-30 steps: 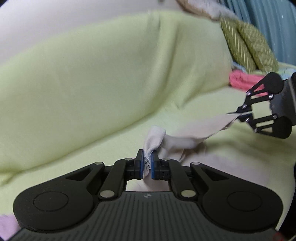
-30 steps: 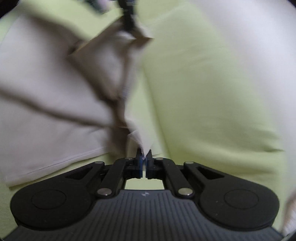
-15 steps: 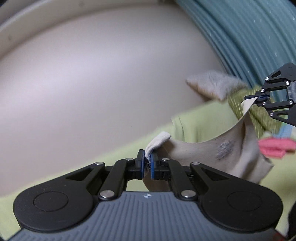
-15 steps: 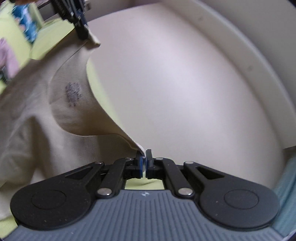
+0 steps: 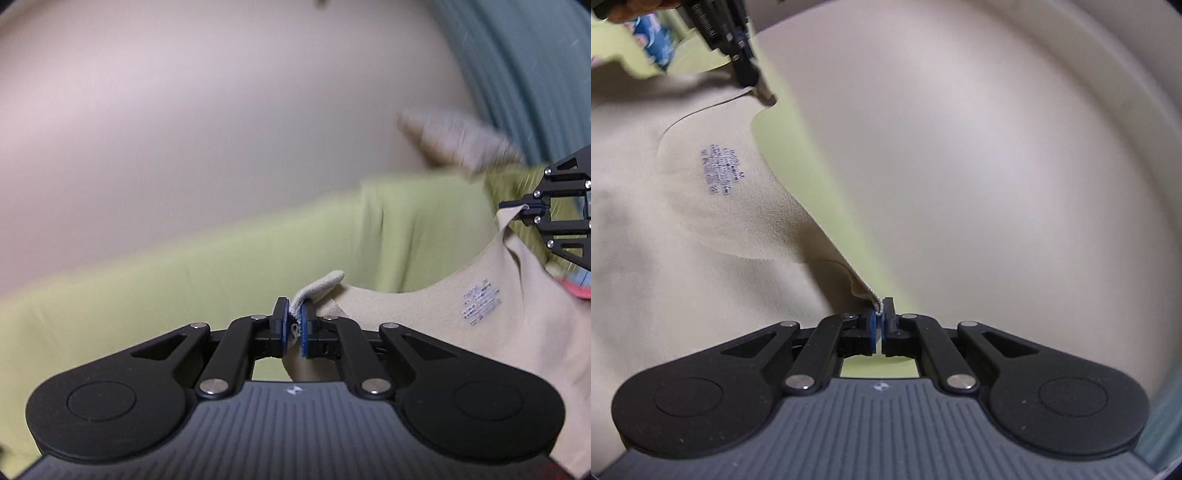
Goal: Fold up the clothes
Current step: 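Lift the beige shirt with both grippers and shake it out flat, then lay the beige shirt on the sofa seat and open both grippers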
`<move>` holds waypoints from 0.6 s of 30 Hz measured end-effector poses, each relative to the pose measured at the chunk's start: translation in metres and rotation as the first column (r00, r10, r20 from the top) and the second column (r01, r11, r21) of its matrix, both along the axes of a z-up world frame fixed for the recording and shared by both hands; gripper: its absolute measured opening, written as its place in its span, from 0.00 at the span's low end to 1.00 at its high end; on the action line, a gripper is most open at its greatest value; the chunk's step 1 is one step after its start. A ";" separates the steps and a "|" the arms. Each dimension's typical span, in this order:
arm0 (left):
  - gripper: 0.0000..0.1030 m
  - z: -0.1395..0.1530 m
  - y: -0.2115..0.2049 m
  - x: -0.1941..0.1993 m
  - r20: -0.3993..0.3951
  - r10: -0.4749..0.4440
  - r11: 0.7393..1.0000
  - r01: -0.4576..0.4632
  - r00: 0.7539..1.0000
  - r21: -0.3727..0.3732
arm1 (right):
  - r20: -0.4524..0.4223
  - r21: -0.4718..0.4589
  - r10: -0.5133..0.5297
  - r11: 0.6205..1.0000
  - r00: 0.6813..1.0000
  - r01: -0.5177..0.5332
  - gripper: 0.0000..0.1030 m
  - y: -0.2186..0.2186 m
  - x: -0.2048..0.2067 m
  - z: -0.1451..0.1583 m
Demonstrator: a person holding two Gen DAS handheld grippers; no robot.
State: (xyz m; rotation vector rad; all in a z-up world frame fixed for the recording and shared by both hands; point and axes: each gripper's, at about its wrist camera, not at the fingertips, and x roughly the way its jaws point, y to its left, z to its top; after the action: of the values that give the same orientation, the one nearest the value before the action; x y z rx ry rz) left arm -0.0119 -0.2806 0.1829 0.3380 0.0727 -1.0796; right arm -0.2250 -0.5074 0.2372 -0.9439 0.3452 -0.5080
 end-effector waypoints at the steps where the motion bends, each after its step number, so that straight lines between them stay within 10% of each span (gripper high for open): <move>1: 0.05 -0.024 -0.021 0.018 -0.025 0.012 0.999 -0.011 1.000 0.039 | -0.036 0.038 -0.004 0.999 0.999 0.006 0.00 -0.021 0.022 -0.023; 10: 0.04 -0.208 -0.155 0.136 -0.198 0.065 0.953 -0.002 0.978 0.303 | -0.322 0.272 -0.011 0.957 0.947 0.104 0.00 -0.152 0.174 -0.206; 18: 0.01 -0.248 -0.224 0.165 -0.190 0.091 0.945 -0.024 0.978 0.327 | -0.360 0.318 0.007 0.941 0.933 0.116 0.00 -0.198 0.208 -0.267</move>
State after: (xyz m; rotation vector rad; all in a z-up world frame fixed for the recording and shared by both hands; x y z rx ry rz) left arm 0.1533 -0.5049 -0.0650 0.5162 0.4441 -1.0410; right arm -0.0169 -0.7058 -0.0301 -0.6903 0.7662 -0.3117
